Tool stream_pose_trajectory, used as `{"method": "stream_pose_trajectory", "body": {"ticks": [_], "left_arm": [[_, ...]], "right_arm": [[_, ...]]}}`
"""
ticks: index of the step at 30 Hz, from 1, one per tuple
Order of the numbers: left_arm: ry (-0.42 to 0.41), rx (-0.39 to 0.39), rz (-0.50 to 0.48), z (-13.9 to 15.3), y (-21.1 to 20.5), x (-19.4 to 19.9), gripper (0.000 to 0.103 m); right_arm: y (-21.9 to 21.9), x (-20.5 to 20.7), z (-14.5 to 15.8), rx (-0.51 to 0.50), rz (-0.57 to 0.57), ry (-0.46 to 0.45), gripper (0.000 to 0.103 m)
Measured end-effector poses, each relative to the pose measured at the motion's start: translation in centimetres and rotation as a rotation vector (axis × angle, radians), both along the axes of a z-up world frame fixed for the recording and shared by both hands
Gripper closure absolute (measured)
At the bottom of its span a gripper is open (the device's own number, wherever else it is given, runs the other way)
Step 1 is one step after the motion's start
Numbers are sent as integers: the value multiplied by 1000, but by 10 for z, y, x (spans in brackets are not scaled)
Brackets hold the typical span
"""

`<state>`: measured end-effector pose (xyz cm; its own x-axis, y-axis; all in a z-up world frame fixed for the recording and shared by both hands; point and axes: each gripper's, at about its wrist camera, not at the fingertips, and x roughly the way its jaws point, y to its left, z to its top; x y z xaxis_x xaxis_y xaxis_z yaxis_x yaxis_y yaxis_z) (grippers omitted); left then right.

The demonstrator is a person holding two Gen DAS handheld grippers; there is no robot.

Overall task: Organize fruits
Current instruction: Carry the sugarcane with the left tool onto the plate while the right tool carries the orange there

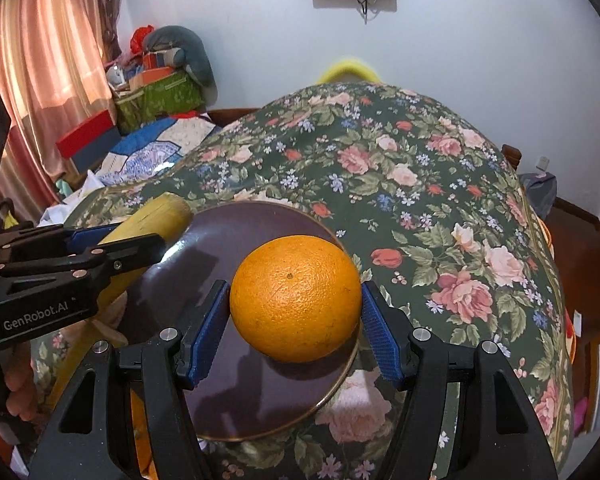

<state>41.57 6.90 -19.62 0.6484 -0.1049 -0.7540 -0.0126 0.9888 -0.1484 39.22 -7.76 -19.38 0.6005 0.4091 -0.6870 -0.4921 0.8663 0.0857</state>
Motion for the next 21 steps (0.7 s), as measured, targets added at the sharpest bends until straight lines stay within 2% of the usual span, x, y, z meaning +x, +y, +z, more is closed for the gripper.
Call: {"method": "stream_pose_trajectory", "body": {"ticks": [8, 17, 21], "left_arm": [[76, -31, -8, -18, 1, 15, 65], [14, -6, -32, 3, -4, 1, 65], [-10, 0, -23, 14, -2, -9, 65]], "right_arm": [[5, 6, -10, -9, 10, 42, 41], [4, 8, -18, -11, 4, 94, 39], [-1, -1, -4, 7, -8, 55, 35]]}}
